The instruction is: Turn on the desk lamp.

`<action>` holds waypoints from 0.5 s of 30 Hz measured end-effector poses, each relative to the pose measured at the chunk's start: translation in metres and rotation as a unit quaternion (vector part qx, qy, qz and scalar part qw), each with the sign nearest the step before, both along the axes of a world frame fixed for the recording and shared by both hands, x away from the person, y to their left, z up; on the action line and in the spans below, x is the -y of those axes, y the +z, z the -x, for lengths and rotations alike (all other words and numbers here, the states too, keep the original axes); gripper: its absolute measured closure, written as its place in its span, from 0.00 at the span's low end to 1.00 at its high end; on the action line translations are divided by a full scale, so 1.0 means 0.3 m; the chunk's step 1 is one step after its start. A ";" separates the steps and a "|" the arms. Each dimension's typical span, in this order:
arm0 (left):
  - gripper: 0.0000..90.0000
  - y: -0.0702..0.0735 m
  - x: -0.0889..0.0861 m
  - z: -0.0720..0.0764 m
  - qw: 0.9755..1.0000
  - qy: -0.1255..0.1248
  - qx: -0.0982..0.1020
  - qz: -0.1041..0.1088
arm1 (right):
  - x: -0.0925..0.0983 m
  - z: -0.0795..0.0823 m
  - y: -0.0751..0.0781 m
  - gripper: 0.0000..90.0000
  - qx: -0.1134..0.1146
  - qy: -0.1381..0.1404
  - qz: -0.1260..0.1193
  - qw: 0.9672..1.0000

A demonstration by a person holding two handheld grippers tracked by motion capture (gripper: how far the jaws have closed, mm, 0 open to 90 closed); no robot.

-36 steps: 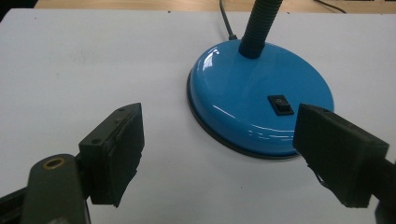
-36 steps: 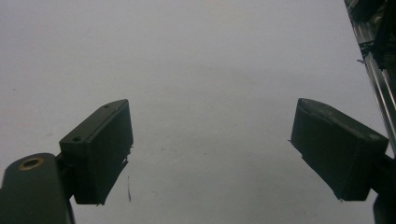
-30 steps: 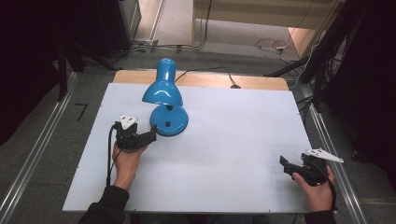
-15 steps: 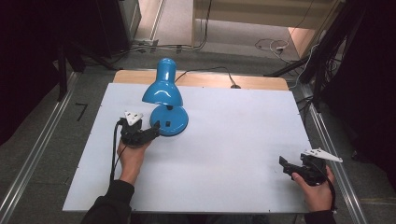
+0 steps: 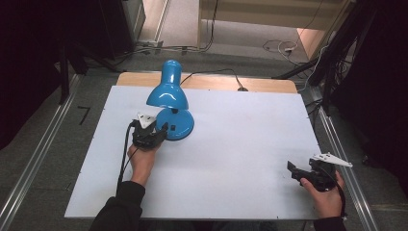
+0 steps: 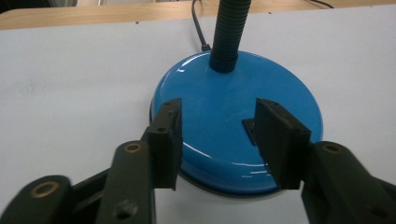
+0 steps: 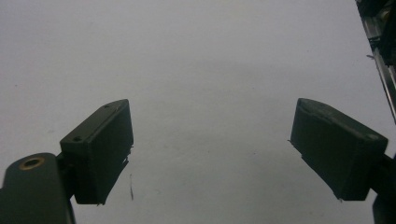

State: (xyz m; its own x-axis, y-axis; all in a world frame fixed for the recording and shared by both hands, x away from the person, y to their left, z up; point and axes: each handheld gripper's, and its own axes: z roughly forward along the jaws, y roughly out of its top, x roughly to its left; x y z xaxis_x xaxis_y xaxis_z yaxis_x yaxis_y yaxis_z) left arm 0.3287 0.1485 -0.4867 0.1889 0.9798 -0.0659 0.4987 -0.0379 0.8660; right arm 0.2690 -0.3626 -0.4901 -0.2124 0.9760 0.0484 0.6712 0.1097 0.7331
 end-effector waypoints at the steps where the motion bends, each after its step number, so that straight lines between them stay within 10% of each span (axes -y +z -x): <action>1: 0.70 -0.001 0.006 -0.002 1.000 -0.001 0.001 0.000 | -0.001 0.001 0.000 0.13 0.000 0.001 0.001 1.000; 15: 1.00 -0.021 0.069 -0.047 0.999 -0.030 -0.016 0.006 | 0.002 0.000 -0.001 0.13 -0.002 0.003 -0.002 1.000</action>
